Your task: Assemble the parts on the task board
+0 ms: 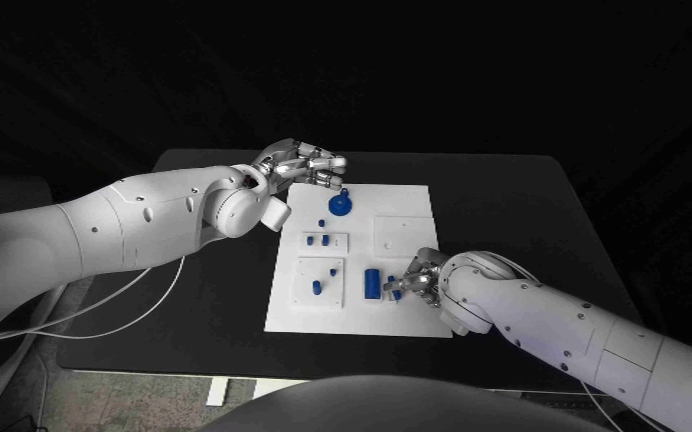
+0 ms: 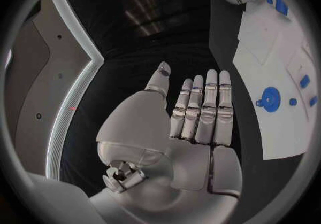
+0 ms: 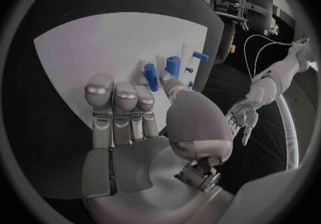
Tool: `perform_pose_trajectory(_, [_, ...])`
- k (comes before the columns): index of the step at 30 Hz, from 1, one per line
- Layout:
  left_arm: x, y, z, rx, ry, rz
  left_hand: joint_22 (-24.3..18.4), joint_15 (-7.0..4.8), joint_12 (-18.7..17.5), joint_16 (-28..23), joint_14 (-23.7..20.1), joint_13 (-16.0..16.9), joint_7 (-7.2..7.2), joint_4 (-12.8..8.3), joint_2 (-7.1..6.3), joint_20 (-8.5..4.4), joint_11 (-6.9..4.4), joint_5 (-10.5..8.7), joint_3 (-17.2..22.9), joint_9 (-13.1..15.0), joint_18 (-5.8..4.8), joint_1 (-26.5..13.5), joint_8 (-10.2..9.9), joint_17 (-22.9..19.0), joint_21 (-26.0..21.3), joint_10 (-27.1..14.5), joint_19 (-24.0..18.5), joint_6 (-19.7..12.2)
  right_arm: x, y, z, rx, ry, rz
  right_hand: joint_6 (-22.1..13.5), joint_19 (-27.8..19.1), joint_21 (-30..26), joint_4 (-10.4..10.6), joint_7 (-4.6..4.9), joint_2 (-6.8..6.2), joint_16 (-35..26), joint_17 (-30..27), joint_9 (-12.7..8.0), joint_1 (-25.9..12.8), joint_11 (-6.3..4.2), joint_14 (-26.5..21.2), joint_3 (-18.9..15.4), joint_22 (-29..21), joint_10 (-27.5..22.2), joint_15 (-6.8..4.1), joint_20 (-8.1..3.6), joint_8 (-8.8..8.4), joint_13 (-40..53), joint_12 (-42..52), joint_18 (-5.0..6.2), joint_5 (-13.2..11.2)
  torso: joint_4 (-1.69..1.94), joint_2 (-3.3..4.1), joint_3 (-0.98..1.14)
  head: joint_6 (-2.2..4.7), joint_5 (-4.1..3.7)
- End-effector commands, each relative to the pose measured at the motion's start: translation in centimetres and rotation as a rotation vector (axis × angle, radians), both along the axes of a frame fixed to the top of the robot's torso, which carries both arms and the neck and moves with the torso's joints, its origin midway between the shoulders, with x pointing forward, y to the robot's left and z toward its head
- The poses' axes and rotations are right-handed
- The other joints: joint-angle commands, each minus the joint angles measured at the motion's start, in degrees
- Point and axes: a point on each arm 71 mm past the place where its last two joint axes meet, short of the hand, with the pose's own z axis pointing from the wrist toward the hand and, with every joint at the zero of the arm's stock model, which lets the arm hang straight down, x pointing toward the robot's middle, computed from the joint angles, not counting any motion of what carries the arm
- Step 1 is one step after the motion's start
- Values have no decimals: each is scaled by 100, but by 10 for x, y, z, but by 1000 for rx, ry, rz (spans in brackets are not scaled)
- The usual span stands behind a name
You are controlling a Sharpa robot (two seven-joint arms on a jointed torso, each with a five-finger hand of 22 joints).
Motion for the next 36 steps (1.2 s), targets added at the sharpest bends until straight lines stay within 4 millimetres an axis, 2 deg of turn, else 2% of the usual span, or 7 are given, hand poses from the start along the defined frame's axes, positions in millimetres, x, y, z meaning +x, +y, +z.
perform_pose_trajectory(1, [0,-3,1,-8,-2,-16,-7,11,-22,-25,-31,6,15,24,13,-5,-15,0,-2,4,-47,6,4,6,-26,-20,-31,-29,-7,7,-4,0,26,45,-20,174,-10,165,-9,-79,-19,-1,-4,66,7,10,-61,547,-21,-29,-21,-37,-16,-29,-4,-31,1,1,0,-5,0])
perform_pose_trajectory(17, [0,0,0,-3,1,-11,-6,11,-21,-24,-31,6,17,29,15,-4,-13,1,-2,3,-46,1,3,7,-26,-22,-31,-33,-11,3,1,-1,14,56,-10,177,-18,281,-12,-64,-30,-6,-2,81,6,9,-160,544,-12,-35,-25,-38,-23,-25,-3,-24,-4,0,1,-25,38])
perform_pose_trajectory(20, [0,0,0,-3,1,-11,-6,11,-21,-24,-31,6,17,29,15,-4,-13,1,-2,3,-46,1,3,7,-26,-22,-31,-33,-11,1,3,-4,7,56,-10,176,-24,273,-12,-67,-34,-9,-2,101,5,9,-157,542,-15,-35,-25,-37,-27,-31,-3,-2,-2,1,5,-20,51])
perform_pose_trajectory(28, [0,0,0,-2,2,-10,-7,11,-22,-25,-30,6,15,34,10,-4,-14,1,0,4,-45,10,4,6,-27,-24,-31,-32,-10,-3,4,-14,0,54,-2,179,-21,250,-16,-43,-31,-6,-3,120,2,11,-148,544,-11,-37,-26,-36,-31,-32,-3,70,-3,0,-1,-16,43])
perform_pose_trajectory(30, [0,0,0,-2,2,-10,-7,11,-22,-25,-30,6,15,34,10,-4,-14,1,0,4,-45,10,4,6,-27,-24,-31,-32,-10,-4,4,-16,0,55,5,179,-24,93,-21,56,-30,-4,-7,196,-3,11,-99,544,-12,-43,-29,-39,-29,-29,-6,101,-3,1,-1,-13,41])
perform_pose_trajectory(32, [0,0,0,-2,2,-10,-7,11,-22,-25,-30,6,15,34,10,-4,-14,1,0,4,-45,10,4,6,-27,-24,-31,-32,-10,-4,4,-18,0,55,21,177,-31,-95,-33,158,-29,-3,-10,295,-10,13,76,543,-14,-47,-33,-39,-28,-29,-9,-167,-3,-1,-1,-11,38])
perform_pose_trajectory(36, [0,0,0,-2,2,-11,-7,11,-22,-25,-30,6,15,34,10,-4,-14,1,0,4,-45,10,4,6,-27,-24,-31,-32,-9,-5,3,-22,-4,54,34,177,-26,-525,-41,312,-30,-2,-15,179,-18,14,404,544,-16,-49,-37,-40,-22,-23,-15,-363,-4,-3,-1,8,31])
